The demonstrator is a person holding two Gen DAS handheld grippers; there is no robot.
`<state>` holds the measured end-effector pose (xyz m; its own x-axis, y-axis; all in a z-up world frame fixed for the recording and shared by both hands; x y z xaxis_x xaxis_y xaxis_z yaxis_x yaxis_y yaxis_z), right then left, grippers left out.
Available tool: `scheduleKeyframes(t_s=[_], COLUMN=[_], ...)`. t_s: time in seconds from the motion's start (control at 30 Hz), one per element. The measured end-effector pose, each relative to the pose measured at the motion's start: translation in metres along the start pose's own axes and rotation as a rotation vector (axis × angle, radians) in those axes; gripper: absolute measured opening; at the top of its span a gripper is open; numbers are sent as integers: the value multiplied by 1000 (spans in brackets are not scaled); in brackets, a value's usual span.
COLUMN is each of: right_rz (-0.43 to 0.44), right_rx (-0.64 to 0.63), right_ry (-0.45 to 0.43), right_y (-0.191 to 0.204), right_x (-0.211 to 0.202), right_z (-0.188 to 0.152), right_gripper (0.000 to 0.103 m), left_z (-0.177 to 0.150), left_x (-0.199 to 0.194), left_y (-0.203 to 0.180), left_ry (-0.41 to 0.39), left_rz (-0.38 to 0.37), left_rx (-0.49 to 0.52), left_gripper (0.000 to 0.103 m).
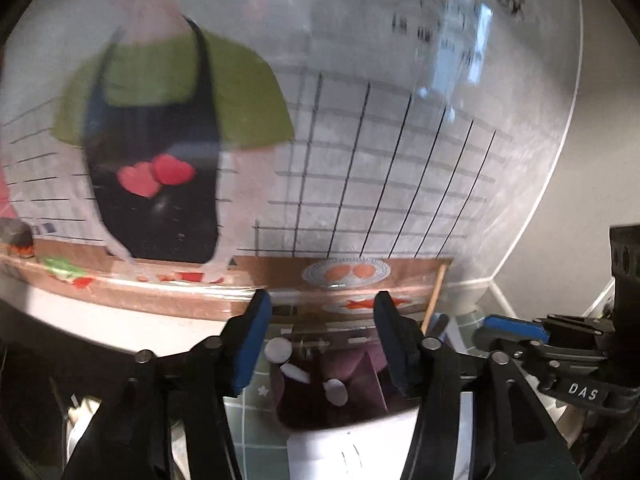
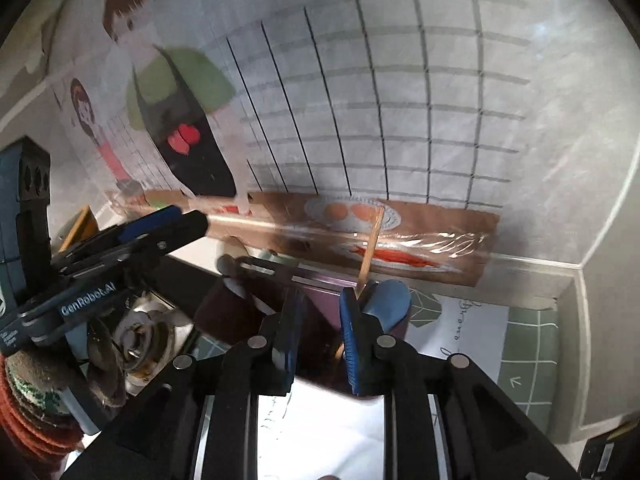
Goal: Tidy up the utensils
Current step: 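Lower the metal spoon and black ladle into the purple holder, opening both tools, then move both tools back over the remaining utensils on the tablecloth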
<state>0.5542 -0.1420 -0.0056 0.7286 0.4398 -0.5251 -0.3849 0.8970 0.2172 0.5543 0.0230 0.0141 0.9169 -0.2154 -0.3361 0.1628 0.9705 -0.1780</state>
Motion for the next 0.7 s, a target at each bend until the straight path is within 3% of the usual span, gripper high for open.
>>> scheduleKeyframes(t_s=[0.13, 0.23, 0.47, 0.7], right_rz=[-22, -68, -162, -150], right_rx=[11, 12, -28, 57], right_ry=[-12, 3, 63, 158], right_y=[-2, -2, 9, 19], right_x=[-40, -63, -103, -112], right_z=[-8, -31, -109, -178], right_gripper=[28, 29, 29, 29], left_z=[-5, -24, -96, -160], left_x=[-44, -77, -135, -170], left_y=[5, 8, 13, 16], left_ry=[1, 10, 90, 190], left_rz=[28, 29, 18, 4], left_rx=[-10, -21, -44, -48], left_gripper=[63, 63, 64, 65])
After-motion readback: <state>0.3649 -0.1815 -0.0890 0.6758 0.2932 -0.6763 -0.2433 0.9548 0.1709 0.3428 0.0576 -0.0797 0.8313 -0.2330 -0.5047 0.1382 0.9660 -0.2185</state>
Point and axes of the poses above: each gripper's, at about its wrist camera, not at the fingertips, and x roughly the way its jaws point, y to its left, z to its top, the point moved 8 cm from there along x, roughly the way its jaws point, and after that the axes turned 14 degrees about -y, right-handed, at the moved point
